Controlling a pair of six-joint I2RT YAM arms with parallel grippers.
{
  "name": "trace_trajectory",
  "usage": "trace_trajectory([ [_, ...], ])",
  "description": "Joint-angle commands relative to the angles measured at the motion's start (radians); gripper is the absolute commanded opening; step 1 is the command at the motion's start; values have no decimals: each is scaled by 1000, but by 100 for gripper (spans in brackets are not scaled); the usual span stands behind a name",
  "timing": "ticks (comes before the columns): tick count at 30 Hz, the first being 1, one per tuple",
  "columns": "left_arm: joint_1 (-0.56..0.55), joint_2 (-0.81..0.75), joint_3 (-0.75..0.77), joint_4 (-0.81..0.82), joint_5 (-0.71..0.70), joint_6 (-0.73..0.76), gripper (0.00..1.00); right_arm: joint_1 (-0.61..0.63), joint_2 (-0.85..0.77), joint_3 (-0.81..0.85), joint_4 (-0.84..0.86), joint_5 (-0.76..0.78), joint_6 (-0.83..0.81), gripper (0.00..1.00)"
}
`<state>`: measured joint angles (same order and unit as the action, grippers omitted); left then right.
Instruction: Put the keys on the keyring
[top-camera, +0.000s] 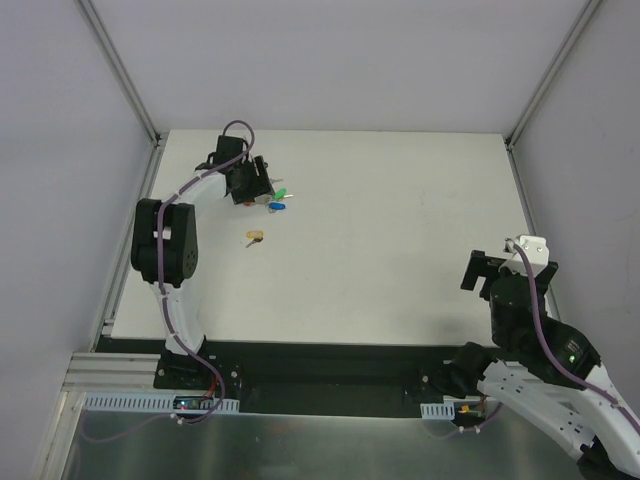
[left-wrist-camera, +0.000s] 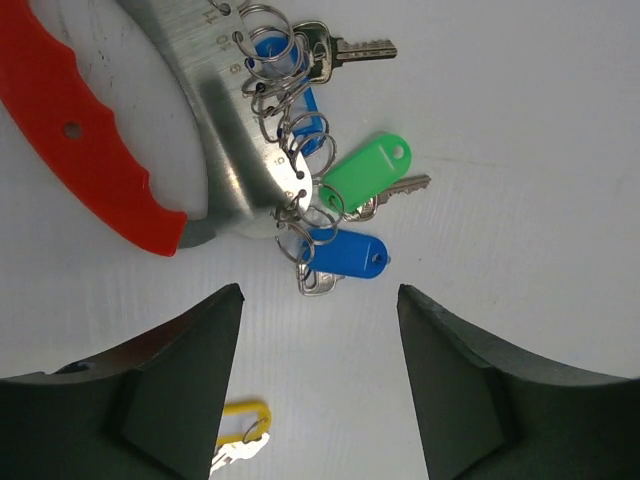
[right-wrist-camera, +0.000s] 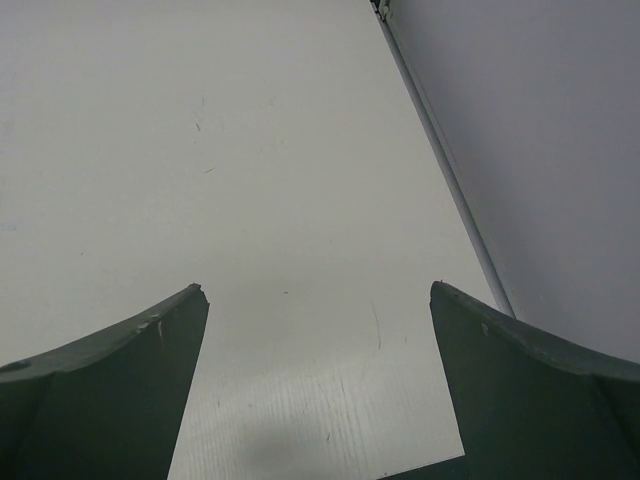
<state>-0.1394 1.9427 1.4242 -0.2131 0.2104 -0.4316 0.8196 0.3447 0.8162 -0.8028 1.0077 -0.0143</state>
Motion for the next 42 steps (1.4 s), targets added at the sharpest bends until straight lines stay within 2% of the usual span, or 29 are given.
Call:
trace_trajectory([
  [1, -8, 74, 71, -5, -43, -19, 61, 0, 14, -6, 28, -27, -27, 96],
  [5, -20, 133, 96, -5, -45, -22, 45, 0, 31, -5, 27, -32, -29, 96],
  [9, -37, 162, 107, -5, -40, -18, 36, 0, 36, -6, 27, -32, -30, 96],
  [14, -52, 199, 122, -5, -57, -13, 34, 0, 48, -8, 27, -31, -35, 96],
  [19, -61, 226, 136, -6, -63, -13, 25, 0, 65, -9, 28, -35, -35, 96],
  [24, -84, 237, 137, -14, -42, 2, 1, 0, 80, -6, 27, -38, -38, 96],
  [32, -193, 213, 93, -42, -6, 54, 0, 0, 79, -9, 30, -37, -41, 96],
  [39, -406, 150, -27, -58, 61, 70, 0, 0, 79, -6, 28, -37, -41, 96],
  [42, -540, 118, -91, -72, 95, 82, 0, -2, 77, -6, 28, -43, -41, 96],
])
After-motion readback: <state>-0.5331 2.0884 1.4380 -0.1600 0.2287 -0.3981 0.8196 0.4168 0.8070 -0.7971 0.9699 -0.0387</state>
